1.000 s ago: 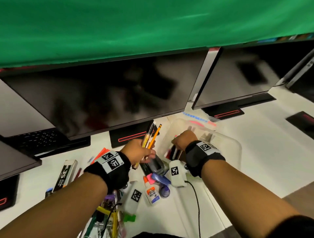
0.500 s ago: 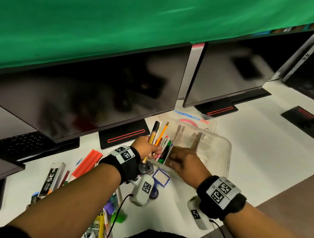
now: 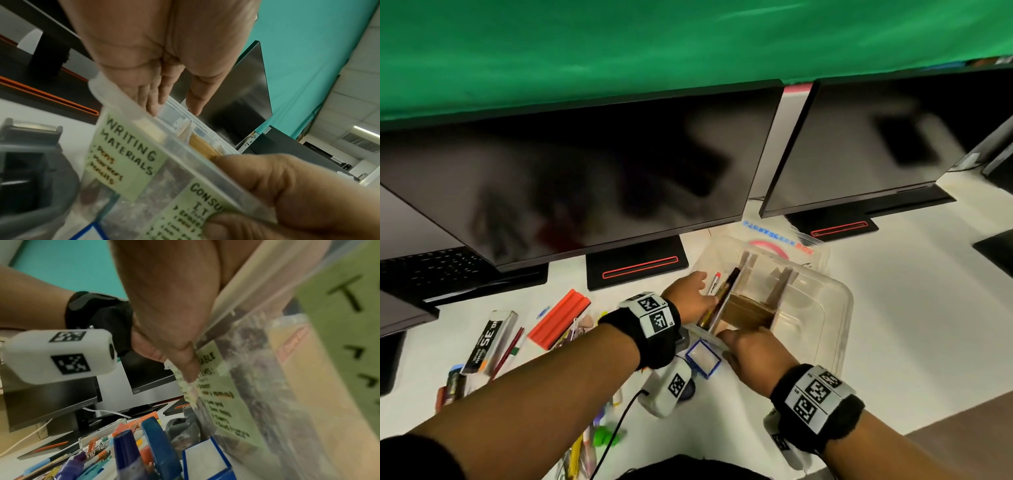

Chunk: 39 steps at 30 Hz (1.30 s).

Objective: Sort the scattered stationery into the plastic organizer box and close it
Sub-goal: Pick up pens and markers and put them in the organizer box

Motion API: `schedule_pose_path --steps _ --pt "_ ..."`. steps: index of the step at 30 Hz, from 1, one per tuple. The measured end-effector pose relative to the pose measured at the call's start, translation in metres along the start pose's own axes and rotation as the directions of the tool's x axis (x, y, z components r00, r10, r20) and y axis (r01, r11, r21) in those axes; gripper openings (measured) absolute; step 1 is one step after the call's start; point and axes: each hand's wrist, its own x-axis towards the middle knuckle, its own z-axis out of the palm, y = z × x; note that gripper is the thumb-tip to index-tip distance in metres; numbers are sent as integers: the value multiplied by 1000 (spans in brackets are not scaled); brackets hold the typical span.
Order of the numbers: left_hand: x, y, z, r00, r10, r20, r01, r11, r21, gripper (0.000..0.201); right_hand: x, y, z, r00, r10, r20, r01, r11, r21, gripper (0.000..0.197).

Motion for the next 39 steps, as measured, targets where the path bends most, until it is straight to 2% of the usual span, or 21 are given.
schedule_pose_path --steps 4,9,13,17,19,20,22,23,27,29,33,35,39 --pt "-8 -10 0 1000 22 -10 -22 999 -47 63 2 5 2 997 -60 -48 59 998 -9 26" --pt "-19 -17 -2 998 49 -35 -51 997 -58 60 7 7 2 993 -111 -29 111 994 -8 24" --pt "-26 -25 -13 994 94 -49 -101 982 -157 40 11 6 -3 993 -121 13 121 993 9 21" --pt "-41 -52 -45 984 129 -123 -149 975 -167 23 12 -5 -11 998 -39 52 34 995 94 24" --pt "-51 -79 -63 984 100 -149 -123 981 -154 21 15 -20 -18 1000 11 -23 -8 992 123 21" --pt "-54 -93 -71 984 83 -160 -104 987 -126 22 16 -29 -22 995 22 -99 -8 991 137 18" --pt "-64 -125 -84 982 48 -182 -62 995 -72 22 19 -53 -28 976 3 -219 31 988 152 11" --pt "-69 -140 -88 981 39 -188 -52 997 -61 23 21 -64 -29 974 -18 -225 53 987 150 10" --pt "-87 -195 -105 980 -6 -200 19 998 67 24 37 -109 -16 990 -136 -40 140 982 128 11" --pt "-93 -219 -112 976 -38 -214 65 991 119 25 50 -127 1 988 -150 26 147 985 92 17" --pt "-108 -255 -124 955 -180 -236 236 942 237 32 80 -149 38 992 -28 122 27 1000 10 38" --pt "-117 -266 -127 949 -223 -223 280 920 274 37 94 -157 49 989 19 150 -10 998 -62 44" --pt "-131 -285 -122 967 -219 -135 254 887 386 34 118 -171 66 970 140 200 -109 981 -163 43"
